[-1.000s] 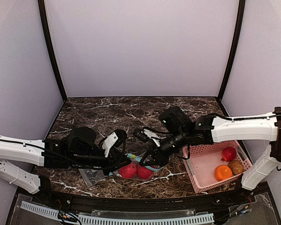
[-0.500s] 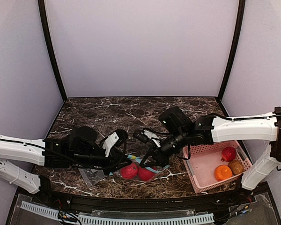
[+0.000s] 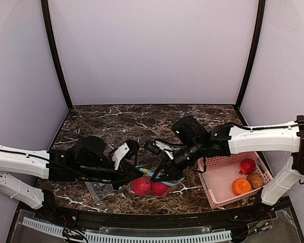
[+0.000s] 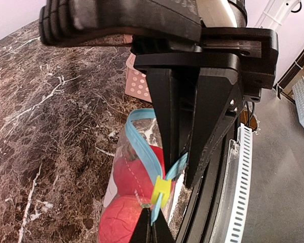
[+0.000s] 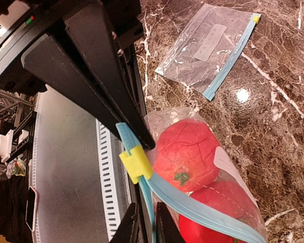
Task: Place the food in the zip-top bag and seal the zipper
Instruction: Pass from the right arm to the left, then zip the zipper on the zipper food storage bag.
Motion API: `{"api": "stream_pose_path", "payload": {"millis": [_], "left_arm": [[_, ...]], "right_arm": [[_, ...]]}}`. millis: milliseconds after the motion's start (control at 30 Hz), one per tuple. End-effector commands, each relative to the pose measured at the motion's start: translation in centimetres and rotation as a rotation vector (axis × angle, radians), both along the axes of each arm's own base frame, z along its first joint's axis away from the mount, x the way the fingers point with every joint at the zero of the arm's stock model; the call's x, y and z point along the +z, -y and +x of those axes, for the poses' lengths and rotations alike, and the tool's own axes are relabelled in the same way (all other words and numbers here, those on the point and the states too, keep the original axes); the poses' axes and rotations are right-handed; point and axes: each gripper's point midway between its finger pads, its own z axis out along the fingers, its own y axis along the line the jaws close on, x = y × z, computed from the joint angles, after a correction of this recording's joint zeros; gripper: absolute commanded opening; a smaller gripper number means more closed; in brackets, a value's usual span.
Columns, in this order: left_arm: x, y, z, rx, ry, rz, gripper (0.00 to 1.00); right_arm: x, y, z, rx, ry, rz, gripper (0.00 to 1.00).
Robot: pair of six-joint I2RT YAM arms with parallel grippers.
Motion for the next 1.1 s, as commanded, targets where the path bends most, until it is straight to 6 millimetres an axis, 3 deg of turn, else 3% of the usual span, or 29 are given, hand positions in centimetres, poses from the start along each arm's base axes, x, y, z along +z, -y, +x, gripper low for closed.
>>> {"api": "stream_pose_path", "payload": {"millis": [0,100,200,500,1067], "left_arm": [[1.1,0.7,-0.4,-0.039,0.006,-0.04,0.01],[1.0,0.7,-0.6,-0.05,-0.002,-0.038,0.01],[0.7,0.7,-0.7,-0.054,-0.01,-0.034,0.01],[0.4,0.8,-0.9,-0.064,-0.023,-0.026,0.01],[0.2,0.7,-0.5,-0.041,-0.022,-0.017,0.01]], "right_arm": [[3.0,0.0,0.6,-0.033,0.078,0.068,0.21],[4.2,0.2,1.1,-0.055,0.13,0.103,0.43],[5.4,0.1,1.4,-0.059,0.183,0.143,0.48],[5.7,-1.7,1.7,0.033,0.261,0.176,0.46],[2.8,-2.3,1.0,0.096,0.224,0.134,0.39]]}}
